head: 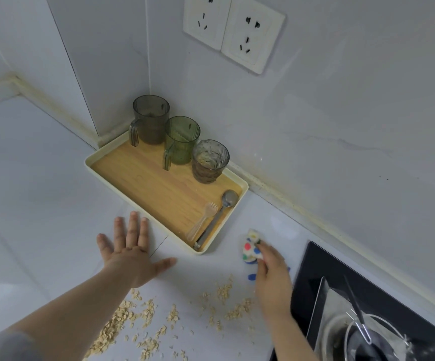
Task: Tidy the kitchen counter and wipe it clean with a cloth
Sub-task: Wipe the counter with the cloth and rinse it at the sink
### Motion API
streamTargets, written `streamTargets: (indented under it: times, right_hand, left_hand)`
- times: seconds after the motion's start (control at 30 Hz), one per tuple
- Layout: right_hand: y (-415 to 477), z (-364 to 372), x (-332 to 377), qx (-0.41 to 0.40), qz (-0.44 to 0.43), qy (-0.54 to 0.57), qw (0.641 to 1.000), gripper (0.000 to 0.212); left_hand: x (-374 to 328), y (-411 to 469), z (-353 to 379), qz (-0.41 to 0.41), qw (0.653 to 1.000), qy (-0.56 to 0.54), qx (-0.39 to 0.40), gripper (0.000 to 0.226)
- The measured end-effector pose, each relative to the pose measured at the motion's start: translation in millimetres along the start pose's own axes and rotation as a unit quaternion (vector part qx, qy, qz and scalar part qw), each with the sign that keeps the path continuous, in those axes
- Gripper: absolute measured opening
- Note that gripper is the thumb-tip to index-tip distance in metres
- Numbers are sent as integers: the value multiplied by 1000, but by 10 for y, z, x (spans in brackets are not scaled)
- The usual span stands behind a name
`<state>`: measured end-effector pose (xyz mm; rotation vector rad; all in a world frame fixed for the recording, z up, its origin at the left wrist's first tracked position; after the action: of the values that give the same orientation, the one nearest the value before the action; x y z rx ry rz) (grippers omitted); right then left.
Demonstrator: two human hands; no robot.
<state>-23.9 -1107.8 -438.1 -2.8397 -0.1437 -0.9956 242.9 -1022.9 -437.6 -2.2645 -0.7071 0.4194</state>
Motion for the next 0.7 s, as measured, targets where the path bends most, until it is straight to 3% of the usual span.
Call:
streamTargets:
  times: [0.1, 0.2, 0.43, 0.6, 0.7]
  right_hand:
    - [-325, 93, 179, 25, -29, 37, 999, 43]
    - [-493, 163, 177, 92, 5, 81, 992, 32]
    - [35, -355, -120, -56, 53, 1, 997, 32]
    - [-38, -316, -266, -31, 88, -90, 992, 35]
    - [-393, -82, -229, -22, 75, -88, 993, 40]
  left_hand:
    - [1, -1, 4, 1, 1000, 4, -3, 116]
    - [3, -1, 0, 0, 1000, 4, -5, 116]
    - [8, 27, 11, -2, 1000, 6, -7, 116]
    - [9, 38, 15, -1, 1000, 9, -9, 116]
    - [13, 42, 24, 0, 1000, 13, -8, 116]
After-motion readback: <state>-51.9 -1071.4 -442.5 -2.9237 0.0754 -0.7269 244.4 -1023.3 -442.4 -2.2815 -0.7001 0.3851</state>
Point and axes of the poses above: each hand's wrist, its own y-axis towards the middle knuckle, its own z-axis out of the palm, x = y × z, the point moved 1 cm from there along y, towards the middle knuckle, and after that the axes turned 2 degrees about -y, right-handed, at the moved point
